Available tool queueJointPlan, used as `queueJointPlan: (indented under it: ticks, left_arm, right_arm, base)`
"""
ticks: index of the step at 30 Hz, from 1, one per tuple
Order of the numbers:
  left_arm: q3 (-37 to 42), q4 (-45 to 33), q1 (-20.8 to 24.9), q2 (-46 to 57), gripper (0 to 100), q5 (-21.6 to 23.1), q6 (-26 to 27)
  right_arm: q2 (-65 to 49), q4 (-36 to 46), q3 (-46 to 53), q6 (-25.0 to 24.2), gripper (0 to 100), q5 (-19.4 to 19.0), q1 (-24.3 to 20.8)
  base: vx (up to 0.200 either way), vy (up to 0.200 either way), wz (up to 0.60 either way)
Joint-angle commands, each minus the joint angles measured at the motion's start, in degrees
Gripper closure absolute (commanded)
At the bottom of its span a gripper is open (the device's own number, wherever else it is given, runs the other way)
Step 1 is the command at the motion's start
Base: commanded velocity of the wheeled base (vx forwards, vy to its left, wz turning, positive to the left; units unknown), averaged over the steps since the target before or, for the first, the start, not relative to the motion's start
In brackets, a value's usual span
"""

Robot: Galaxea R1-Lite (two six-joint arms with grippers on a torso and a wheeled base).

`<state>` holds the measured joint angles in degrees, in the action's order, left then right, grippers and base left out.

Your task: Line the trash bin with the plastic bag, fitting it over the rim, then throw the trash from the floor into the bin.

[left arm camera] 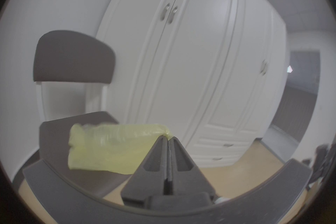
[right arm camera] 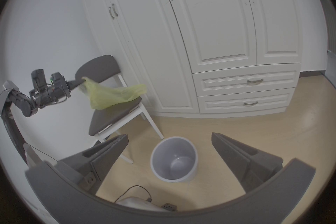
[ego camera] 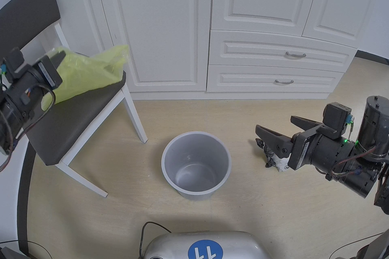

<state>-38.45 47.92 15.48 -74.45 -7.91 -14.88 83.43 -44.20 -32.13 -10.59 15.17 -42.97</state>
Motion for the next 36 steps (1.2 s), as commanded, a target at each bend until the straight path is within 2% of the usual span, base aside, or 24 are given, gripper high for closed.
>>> queueJointPlan:
  ticks: [1,10,14,18,23,24,28,31,34,35,36]
  left_arm:
    - [-5.8,-4.4,15.9,15.0,100,-6.9,-1.8]
    - [-5.1,-8.6,17.1,19.6,100,-6.1,-1.4]
    - [-3.7,-11.9,18.3,22.2,100,-3.0,-0.2]
    - [-2.6,-17.1,18.5,25.0,100,0.3,1.7]
    - [-2.8,-22.3,18.7,26.4,100,1.2,1.7]
    - [-2.9,-24.8,19.1,26.9,100,2.6,1.7]
    - [-3.7,-28.7,19.8,27.2,100,4.5,0.6]
    - [-4.4,-30.9,20.9,27.1,100,6.0,-1.8]
    - [-5.5,-34.0,21.2,28.2,100,14.7,-6.9]
    - [-5.6,-34.1,21.2,28.3,100,15.1,-7.2]
    - [-5.7,-35.2,20.9,29.0,100,19.2,-9.8]
  right_arm:
    - [3.5,-2.6,-0.3,-2.2,0,-0.2,-4.3]
    - [8.7,-8.9,0.1,-2.2,0,0.2,-4.9]
    - [8.6,-10.3,0.1,-2.2,0,0.6,-4.9]
    - [8.0,-10.4,-0.1,-2.2,0,0.5,-4.6]
    - [7.4,-9.8,-0.3,-2.2,0,0.4,-4.2]
    - [7.4,-9.6,-0.3,-2.2,0,0.4,-4.2]
    - [8.1,-9.3,-0.2,-2.5,0,-0.5,-4.2]
    - [8.9,-6.6,-0.9,-4.7,0,-2.5,-4.1]
    - [8.7,1.4,-3.7,-9.9,0,-6.3,-4.3]
    - [8.6,1.8,-3.9,-10.1,0,-6.5,-4.3]
    - [8.9,6.4,-6.1,-12.3,0,-7.7,-4.1]
  base:
    - [0.0,0.0,0.0]
    - [0.0,0.0,0.0]
    - [0.0,0.0,0.0]
    - [0.0,0.0,0.0]
    - [0.0,0.0,0.0]
    - [0.0,0.0,0.0]
    - [0.0,0.0,0.0]
    - [0.0,0.0,0.0]
    - [0.0,0.0,0.0]
    - [0.0,0.0,0.0]
    - [0.0,0.0,0.0]
